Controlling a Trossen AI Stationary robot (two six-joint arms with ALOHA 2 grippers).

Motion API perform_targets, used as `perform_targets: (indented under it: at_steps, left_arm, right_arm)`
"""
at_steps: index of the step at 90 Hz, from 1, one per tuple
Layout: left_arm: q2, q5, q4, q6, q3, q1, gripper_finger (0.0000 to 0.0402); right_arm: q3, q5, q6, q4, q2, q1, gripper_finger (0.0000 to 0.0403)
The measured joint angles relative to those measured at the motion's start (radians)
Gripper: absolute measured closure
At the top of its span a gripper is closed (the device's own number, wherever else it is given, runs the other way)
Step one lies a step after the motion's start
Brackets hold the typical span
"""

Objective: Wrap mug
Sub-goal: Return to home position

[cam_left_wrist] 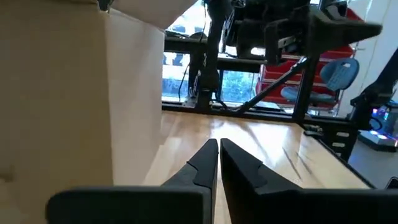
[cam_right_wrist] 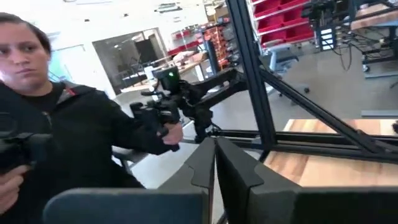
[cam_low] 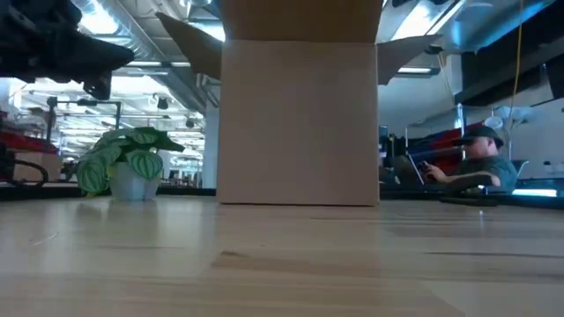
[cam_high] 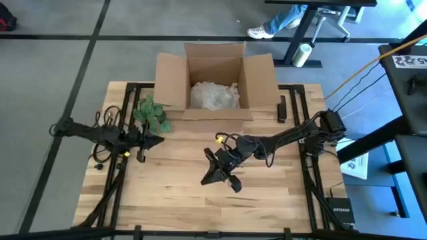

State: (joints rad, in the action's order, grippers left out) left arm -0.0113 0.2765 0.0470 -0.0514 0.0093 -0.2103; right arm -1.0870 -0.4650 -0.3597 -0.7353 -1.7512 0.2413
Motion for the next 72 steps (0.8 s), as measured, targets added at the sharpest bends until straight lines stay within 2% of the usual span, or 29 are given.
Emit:
perform_targets:
  at_steps: [20, 37, 48, 72]
  left_arm:
    - [0.000, -0.263, -0.040, -0.042, 0.000, 0.314, 0.0402]
    - [-0.002, -0.392, -0.020, -0.070, 0.000, 0.529, 0.0402]
    - [-0.007, -0.494, -0.005, -0.089, 0.000, 0.611, 0.0402]
    - [-0.054, -0.561, 0.003, -0.103, 0.000, 0.691, 0.0402]
  right_arm:
    - [0.000, -0.027, -0.034, -0.008, 0.000, 0.001, 0.0403]
    - [0.000, -0.060, -0.022, -0.027, 0.000, -0.012, 0.0403]
    - [0.000, -0.079, 0.001, -0.031, 0.000, -0.060, 0.0403]
    - [0.003, -0.159, -0.036, 0.001, 0.030, -0.133, 0.0403]
